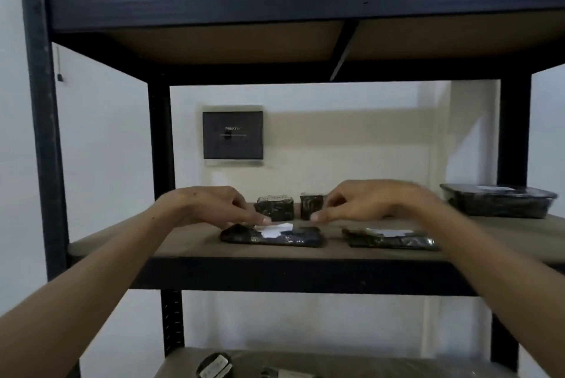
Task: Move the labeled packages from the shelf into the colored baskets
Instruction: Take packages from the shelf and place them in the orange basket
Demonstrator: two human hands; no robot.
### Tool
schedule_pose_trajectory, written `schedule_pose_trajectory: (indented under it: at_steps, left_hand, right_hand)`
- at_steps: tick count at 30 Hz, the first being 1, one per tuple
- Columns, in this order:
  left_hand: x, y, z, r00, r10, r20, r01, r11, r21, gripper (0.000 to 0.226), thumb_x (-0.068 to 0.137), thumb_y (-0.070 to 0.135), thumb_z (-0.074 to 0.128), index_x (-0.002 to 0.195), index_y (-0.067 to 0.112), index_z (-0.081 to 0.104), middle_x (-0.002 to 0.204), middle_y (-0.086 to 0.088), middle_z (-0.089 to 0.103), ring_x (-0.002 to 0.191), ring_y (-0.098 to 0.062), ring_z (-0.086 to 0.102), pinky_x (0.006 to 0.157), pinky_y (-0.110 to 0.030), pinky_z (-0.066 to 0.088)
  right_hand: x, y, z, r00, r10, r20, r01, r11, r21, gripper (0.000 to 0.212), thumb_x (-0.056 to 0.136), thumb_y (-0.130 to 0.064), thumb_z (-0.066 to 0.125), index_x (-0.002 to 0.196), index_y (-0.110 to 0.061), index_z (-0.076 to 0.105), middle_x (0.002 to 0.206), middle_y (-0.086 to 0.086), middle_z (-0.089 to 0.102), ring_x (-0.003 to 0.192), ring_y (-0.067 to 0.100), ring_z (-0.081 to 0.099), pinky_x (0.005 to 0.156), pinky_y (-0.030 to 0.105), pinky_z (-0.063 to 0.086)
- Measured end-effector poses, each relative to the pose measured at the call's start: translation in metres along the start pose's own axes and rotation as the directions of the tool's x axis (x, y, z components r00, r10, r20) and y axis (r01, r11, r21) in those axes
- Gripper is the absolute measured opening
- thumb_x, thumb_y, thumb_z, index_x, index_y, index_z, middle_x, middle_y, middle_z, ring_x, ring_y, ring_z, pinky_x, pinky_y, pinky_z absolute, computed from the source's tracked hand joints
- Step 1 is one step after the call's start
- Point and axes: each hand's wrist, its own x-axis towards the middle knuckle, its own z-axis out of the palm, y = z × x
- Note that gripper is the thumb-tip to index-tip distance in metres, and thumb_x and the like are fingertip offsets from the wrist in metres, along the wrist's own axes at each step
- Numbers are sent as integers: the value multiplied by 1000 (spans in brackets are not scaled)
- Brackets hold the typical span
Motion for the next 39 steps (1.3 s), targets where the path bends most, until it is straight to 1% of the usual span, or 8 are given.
schedule_pose_trajectory:
  at_steps: [6,9,13,19,22,24,30,39]
  left_hand:
    - [-5,-10,-1,990,130,63,-130,992,-2,45,80,62,69,91,20,75,98,5,67,102,-14,59,91,-29,43]
    - [0,-14,-2,986,163,19,-163,986,-38,46,70,62,79,96,24,74,104,9,72,108,-15,62,98,-35,48]
    - [-1,-16,5,981,180,-75,-191,965,-179,51,67,47,86,103,19,65,102,5,77,105,-17,65,87,-27,52]
    - [-10,-13,14,959,228,-170,-274,902,-334,42,72,22,87,101,14,58,98,-10,77,88,-18,69,73,-26,52]
    - [-14,-10,20,950,210,-232,-294,854,-430,40,72,17,86,103,11,61,94,-10,76,85,-19,70,64,-21,54]
    - [-18,-5,26,939,197,-281,-320,799,-510,39,73,12,85,106,10,63,98,-13,75,87,-21,72,68,-24,58]
    - [-30,32,52,919,89,-385,-371,528,-764,43,72,0,80,112,0,64,112,-21,68,92,-32,74,78,-40,63]
    - [-62,130,117,895,135,-426,-444,365,-818,35,73,1,78,105,7,65,109,-17,68,96,-28,73,79,-39,62]
  right_hand:
    - [-36,32,-22,950,227,212,-239,971,29,32,87,-53,66,107,-29,76,123,-10,66,119,10,57,113,39,39]
    - [-41,30,-19,927,272,257,-308,945,111,31,91,-47,66,108,-24,75,125,-9,65,121,10,55,112,37,38]
    - [-46,27,-14,959,231,161,-255,955,149,33,88,-46,69,103,-18,74,116,-1,67,114,17,57,108,41,42]
    - [-57,25,-9,986,166,-4,-159,951,266,40,79,-46,80,106,-23,62,87,-7,70,87,13,59,76,29,42]
    - [-64,27,-5,987,129,-94,-106,968,226,37,79,-48,79,103,-29,59,85,-10,66,84,12,60,77,30,44]
    - [-71,29,-3,984,83,-158,-45,972,230,32,79,-46,79,100,-32,59,83,-8,69,81,13,62,79,34,49]
    - [-113,48,-7,912,48,-408,36,980,195,22,89,-36,71,106,-34,56,98,-4,74,93,16,70,88,43,58]
    - [-227,113,-2,787,134,-602,87,942,323,17,92,-37,68,104,-32,57,96,-9,72,83,11,71,75,32,55]
